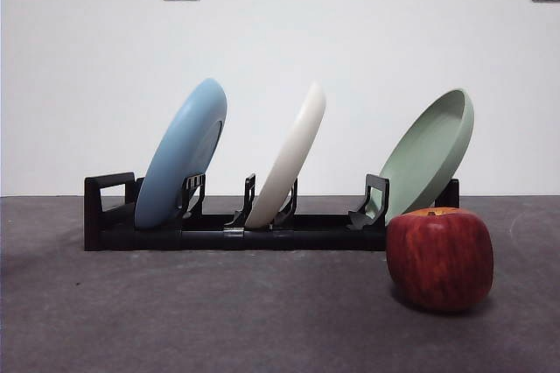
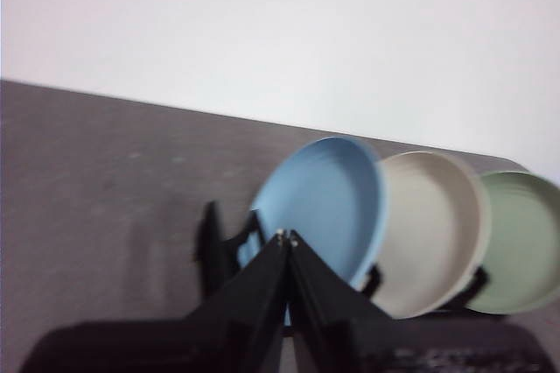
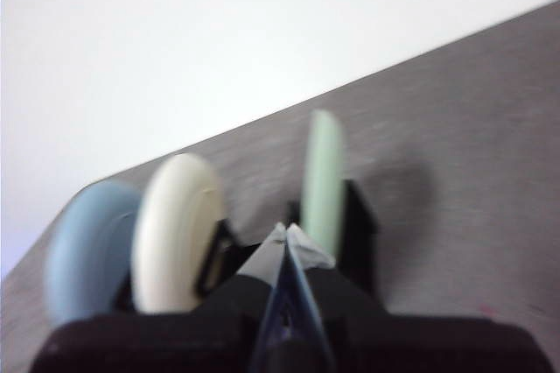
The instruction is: Take the blue plate from the plate rack,put the plate on the table,take the apple from the table,put the apple in the plate
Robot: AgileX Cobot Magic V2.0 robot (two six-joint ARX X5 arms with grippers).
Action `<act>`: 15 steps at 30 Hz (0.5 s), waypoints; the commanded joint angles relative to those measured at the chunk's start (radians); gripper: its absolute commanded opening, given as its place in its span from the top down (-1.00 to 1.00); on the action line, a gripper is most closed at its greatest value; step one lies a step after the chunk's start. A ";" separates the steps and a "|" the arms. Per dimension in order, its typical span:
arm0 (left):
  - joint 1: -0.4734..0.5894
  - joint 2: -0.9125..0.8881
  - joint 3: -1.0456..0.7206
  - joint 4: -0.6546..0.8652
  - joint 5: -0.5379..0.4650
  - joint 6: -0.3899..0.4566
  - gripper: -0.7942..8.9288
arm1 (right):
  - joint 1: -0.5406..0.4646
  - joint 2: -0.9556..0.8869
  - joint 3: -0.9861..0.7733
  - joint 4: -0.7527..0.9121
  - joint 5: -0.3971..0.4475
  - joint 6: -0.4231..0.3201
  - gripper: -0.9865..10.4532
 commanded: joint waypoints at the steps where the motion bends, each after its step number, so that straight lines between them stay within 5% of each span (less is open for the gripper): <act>1: 0.002 0.091 0.079 -0.024 0.066 0.022 0.85 | 0.001 0.098 0.094 -0.026 -0.116 -0.048 0.85; 6: 0.002 0.244 0.217 -0.088 0.241 0.022 0.85 | 0.001 0.261 0.261 -0.126 -0.359 -0.122 0.84; 10: 0.002 0.349 0.286 -0.111 0.349 0.034 0.80 | 0.001 0.351 0.334 -0.184 -0.395 -0.152 0.82; 12: 0.002 0.399 0.308 -0.119 0.375 0.033 0.50 | 0.001 0.377 0.345 -0.188 -0.400 -0.151 0.78; 15: -0.002 0.453 0.316 -0.121 0.383 0.021 0.04 | 0.001 0.393 0.346 -0.189 -0.399 -0.151 0.46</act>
